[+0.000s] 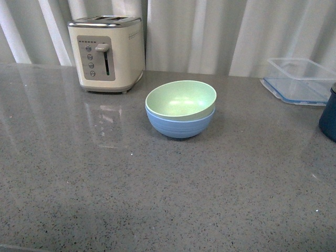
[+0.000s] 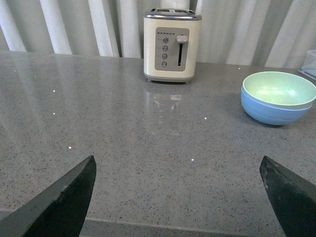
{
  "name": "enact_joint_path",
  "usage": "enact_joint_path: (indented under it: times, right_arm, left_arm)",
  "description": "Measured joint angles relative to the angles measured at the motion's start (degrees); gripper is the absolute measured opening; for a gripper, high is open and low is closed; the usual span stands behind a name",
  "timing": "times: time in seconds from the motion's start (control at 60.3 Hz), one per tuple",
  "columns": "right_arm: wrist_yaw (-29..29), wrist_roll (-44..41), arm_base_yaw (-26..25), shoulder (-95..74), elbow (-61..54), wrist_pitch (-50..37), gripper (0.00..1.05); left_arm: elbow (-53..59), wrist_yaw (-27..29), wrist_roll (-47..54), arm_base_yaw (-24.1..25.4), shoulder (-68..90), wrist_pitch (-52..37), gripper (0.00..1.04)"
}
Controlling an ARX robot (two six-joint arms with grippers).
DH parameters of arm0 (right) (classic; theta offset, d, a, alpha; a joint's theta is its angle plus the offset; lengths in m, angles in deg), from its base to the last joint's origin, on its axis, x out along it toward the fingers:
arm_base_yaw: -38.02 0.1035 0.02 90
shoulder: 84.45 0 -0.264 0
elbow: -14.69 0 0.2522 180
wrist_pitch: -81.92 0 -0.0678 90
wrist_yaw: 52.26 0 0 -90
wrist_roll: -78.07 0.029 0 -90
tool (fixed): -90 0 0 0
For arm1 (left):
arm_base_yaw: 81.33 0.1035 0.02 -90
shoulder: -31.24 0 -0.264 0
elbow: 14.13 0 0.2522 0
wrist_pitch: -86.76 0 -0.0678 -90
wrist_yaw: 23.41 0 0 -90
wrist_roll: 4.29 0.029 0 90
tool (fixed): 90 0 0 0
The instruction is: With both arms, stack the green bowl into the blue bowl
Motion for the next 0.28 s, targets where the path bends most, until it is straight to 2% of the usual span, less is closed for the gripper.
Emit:
enact_joint_path:
  times: [0.282]
  right_arm:
    - [0.0,0.0,0.0,0.0,0.0,0.0,0.95]
  left_arm:
    - [0.0,0.0,0.0,0.0,0.0,0.0,0.98]
